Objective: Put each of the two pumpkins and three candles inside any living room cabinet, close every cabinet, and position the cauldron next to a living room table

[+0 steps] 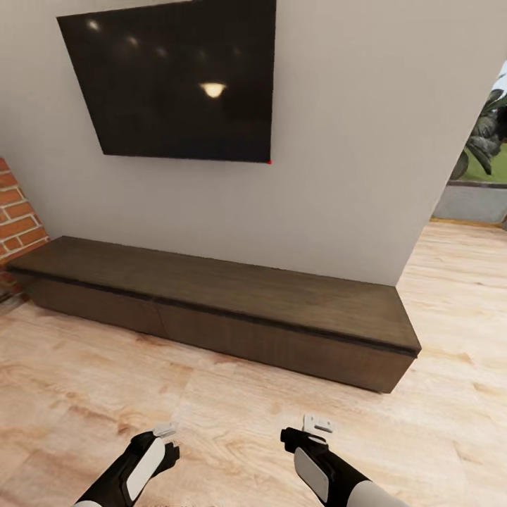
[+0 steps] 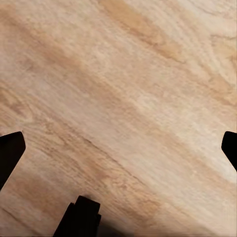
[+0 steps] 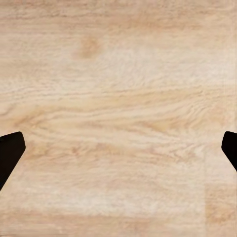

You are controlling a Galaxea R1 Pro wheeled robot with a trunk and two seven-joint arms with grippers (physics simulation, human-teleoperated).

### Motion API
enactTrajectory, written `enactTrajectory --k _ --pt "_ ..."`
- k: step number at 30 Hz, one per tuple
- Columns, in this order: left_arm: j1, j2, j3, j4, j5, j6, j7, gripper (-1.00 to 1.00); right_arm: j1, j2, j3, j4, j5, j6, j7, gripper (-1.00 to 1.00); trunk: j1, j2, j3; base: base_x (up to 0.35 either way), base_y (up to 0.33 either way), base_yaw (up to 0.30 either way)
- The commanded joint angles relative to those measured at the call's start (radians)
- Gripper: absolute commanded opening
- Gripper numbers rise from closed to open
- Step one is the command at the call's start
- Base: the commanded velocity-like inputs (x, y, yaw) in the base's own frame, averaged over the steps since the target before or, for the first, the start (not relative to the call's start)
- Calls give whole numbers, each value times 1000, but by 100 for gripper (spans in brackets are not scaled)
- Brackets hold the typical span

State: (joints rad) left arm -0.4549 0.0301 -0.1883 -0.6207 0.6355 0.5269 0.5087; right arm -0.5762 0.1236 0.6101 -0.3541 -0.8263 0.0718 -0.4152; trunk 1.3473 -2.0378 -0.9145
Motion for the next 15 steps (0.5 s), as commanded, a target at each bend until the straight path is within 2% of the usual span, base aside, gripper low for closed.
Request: enactTrajectory --k 1,4,8,15 --pt "-1 2 4 6 10 -8 9 100 -1 -1 8 -1 -3 5 -8 100 -4 7 2 0 0 246" --pt "-1 2 34 18 10 -34 9 100 -1 -1 9 3 -2 4 -8 100 -16 28 9 0 0 246" --pt "-1 3 50 24 10 -48 9 100 -1 -1 10 4 -2 3 -8 100 -31 56 18 0 0 246" --pt "-1 5 55 25 10 -53 10 100 -1 -1 12 4 -1 2 -8 100 -58 105 34 0 0 246"
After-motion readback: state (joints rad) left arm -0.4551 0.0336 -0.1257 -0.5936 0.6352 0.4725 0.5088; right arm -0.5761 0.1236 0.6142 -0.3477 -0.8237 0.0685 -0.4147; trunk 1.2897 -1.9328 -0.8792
